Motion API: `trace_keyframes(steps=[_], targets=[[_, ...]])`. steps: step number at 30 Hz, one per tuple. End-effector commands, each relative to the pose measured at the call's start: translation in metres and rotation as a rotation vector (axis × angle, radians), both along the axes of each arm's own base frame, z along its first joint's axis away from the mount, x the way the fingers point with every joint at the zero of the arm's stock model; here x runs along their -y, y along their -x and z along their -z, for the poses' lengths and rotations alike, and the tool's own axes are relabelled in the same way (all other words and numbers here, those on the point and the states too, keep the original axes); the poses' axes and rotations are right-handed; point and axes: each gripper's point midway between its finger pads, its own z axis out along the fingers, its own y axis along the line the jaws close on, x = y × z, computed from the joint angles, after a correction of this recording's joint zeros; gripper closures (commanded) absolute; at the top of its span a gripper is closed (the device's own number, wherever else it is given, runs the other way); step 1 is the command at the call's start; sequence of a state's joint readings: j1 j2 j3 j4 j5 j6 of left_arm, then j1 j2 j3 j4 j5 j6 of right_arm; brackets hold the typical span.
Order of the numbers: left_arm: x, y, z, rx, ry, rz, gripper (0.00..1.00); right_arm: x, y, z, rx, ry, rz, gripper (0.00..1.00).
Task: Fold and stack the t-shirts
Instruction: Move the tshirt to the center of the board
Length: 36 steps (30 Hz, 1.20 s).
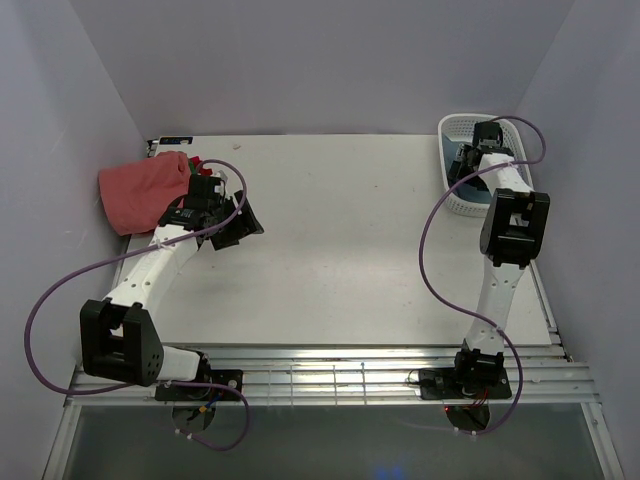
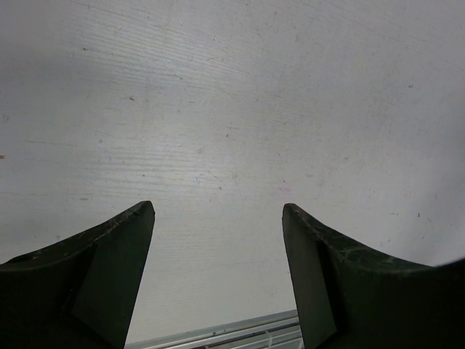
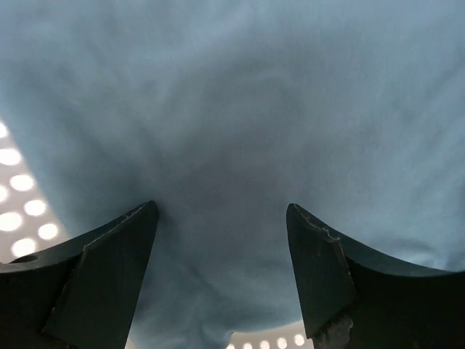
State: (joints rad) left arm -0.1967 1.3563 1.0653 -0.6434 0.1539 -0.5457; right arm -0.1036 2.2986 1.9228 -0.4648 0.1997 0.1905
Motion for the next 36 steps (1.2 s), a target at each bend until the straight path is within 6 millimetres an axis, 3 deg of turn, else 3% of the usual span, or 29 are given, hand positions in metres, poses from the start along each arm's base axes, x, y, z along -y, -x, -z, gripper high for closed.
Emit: trace_keyframes(steps=[1, 4, 7, 8, 10, 14, 15, 16, 18, 19, 20, 23, 26, 32, 33, 35, 36], targets=[[0.001, -0.010, -0.022, 0.075, -0.001, 0.009, 0.19, -0.005, 0.009, 0.017, -0.052, -0.016, -0.008, 0.23], [0.000, -0.007, -0.021, 0.072, -0.008, 0.011, 0.19, -0.006, 0.012, 0.029, -0.088, -0.023, -0.011, 0.36], [-0.001, -0.006, -0.022, 0.076, -0.013, 0.008, 0.19, -0.012, 0.018, 0.043, -0.133, -0.046, -0.036, 0.82], [-0.001, -0.007, -0.022, 0.078, -0.013, 0.008, 0.19, -0.013, 0.020, 0.046, -0.145, -0.051, -0.038, 0.92], [-0.001, -0.006, -0.021, 0.075, -0.013, 0.008, 0.19, -0.018, 0.020, 0.041, -0.136, -0.074, -0.064, 0.92], [-0.002, -0.006, -0.021, 0.080, -0.017, 0.011, 0.19, -0.026, 0.008, -0.016, 0.023, -0.071, -0.132, 0.92], [-0.001, -0.005, -0.021, 0.079, -0.015, 0.012, 0.19, -0.028, 0.004, -0.049, 0.090, -0.065, -0.150, 0.92], [-0.001, -0.006, -0.022, 0.080, -0.014, 0.012, 0.19, -0.028, 0.003, -0.067, 0.119, -0.059, -0.161, 0.92], [-0.001, -0.006, -0.023, 0.080, -0.009, 0.011, 0.19, -0.033, -0.002, -0.127, 0.228, -0.058, -0.187, 0.92], [-0.001, -0.006, -0.023, 0.081, -0.006, 0.011, 0.19, -0.034, -0.001, -0.148, 0.262, -0.054, -0.193, 0.92], [0.000, -0.004, -0.022, 0.079, -0.002, 0.012, 0.19, -0.037, 0.003, -0.185, 0.328, -0.051, -0.201, 0.92], [0.001, -0.002, -0.020, 0.077, 0.008, 0.012, 0.19, -0.055, 0.019, -0.243, 0.439, -0.103, -0.252, 0.92], [0.004, 0.000, -0.019, 0.078, 0.024, 0.023, 0.19, -0.075, 0.038, -0.282, 0.508, -0.158, -0.301, 0.92], [0.004, 0.005, -0.024, 0.096, 0.033, 0.021, 0.19, -0.144, 0.076, -0.338, 0.595, -0.286, -0.490, 0.92], [0.004, 0.005, -0.025, 0.099, 0.037, 0.020, 0.19, -0.180, 0.087, -0.345, 0.584, -0.335, -0.573, 0.92], [0.006, 0.008, -0.025, 0.098, 0.051, 0.022, 0.19, -0.204, 0.098, -0.373, 0.631, -0.378, -0.644, 0.92], [0.006, 0.009, -0.025, 0.097, 0.055, 0.023, 0.19, -0.225, 0.108, -0.385, 0.646, -0.431, -0.701, 0.92]])
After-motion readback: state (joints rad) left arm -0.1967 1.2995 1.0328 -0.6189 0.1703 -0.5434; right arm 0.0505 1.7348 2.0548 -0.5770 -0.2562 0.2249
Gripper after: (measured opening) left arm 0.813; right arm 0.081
